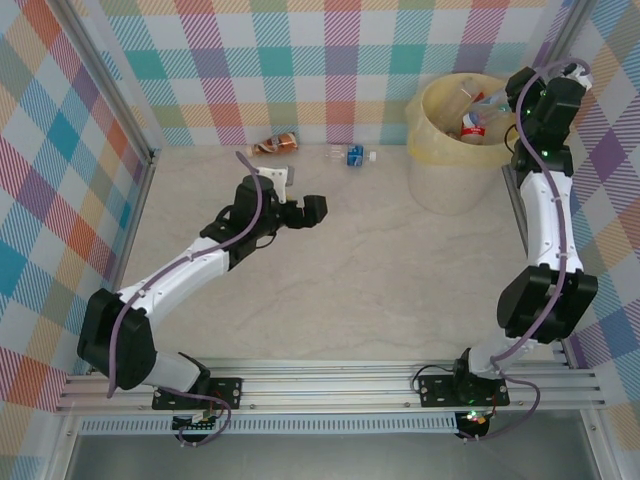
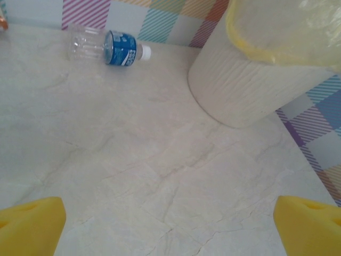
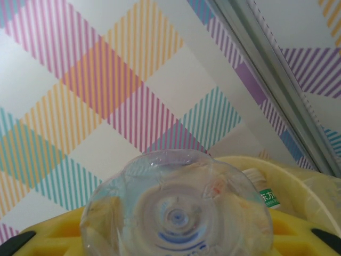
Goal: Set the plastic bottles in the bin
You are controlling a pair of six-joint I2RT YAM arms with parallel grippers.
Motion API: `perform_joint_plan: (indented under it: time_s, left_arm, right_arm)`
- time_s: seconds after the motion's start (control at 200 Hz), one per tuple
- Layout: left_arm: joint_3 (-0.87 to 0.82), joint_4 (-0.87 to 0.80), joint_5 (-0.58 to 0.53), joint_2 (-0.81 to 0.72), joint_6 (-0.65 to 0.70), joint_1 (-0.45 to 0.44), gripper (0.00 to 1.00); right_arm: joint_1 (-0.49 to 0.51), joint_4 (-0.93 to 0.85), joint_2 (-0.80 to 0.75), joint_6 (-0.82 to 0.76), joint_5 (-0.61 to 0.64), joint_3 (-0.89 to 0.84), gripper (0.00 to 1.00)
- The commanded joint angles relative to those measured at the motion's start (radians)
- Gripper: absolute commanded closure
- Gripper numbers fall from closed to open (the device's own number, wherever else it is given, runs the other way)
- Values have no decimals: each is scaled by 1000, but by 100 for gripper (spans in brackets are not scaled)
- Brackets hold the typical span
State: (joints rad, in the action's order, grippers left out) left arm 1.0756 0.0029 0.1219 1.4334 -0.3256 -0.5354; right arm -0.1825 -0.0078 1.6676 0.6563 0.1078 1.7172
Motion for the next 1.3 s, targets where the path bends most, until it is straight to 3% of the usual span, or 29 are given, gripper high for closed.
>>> perform_joint_plan:
  time_s: [0.0, 0.285, 0.535, 0.6, 0.735, 0.81, 0.935, 1.055, 1.125, 1.295]
  left_arm:
    - [18, 16, 14, 10, -23, 0, 0]
    - [21, -2, -3, 19, -24, 0, 0]
    - [20, -19, -24, 18, -20, 0, 0]
    - [22, -22, -28, 21, -19, 0, 0]
    - [30, -23, -26, 37, -21, 0, 0]
    - [41, -22, -16, 53, -24, 0, 0]
    - [56, -18, -2, 81, -37, 0, 0]
    - [61, -18, 2, 93, -46, 0, 0]
    - [61, -26, -3, 92, -47, 0, 0]
    - [56, -41, -32, 88, -43, 0, 0]
  right_arm:
    - [12, 49, 60, 75, -51, 49, 52]
    - [36, 223, 153, 128, -164, 22, 42]
    - [44, 281, 99, -53, -276, -134, 23]
    - [44, 239, 54, -139, -253, -170, 20]
    - [44, 88, -32, -244, -83, -192, 15]
    - [44, -42, -38, -286, -64, -131, 15]
    - [46, -281, 32, -330, -173, 52, 15]
    - [49, -358, 96, -319, -247, 138, 14]
    - [58, -421, 136, -320, -279, 195, 20]
    - [81, -541, 191, -334, -203, 237, 38]
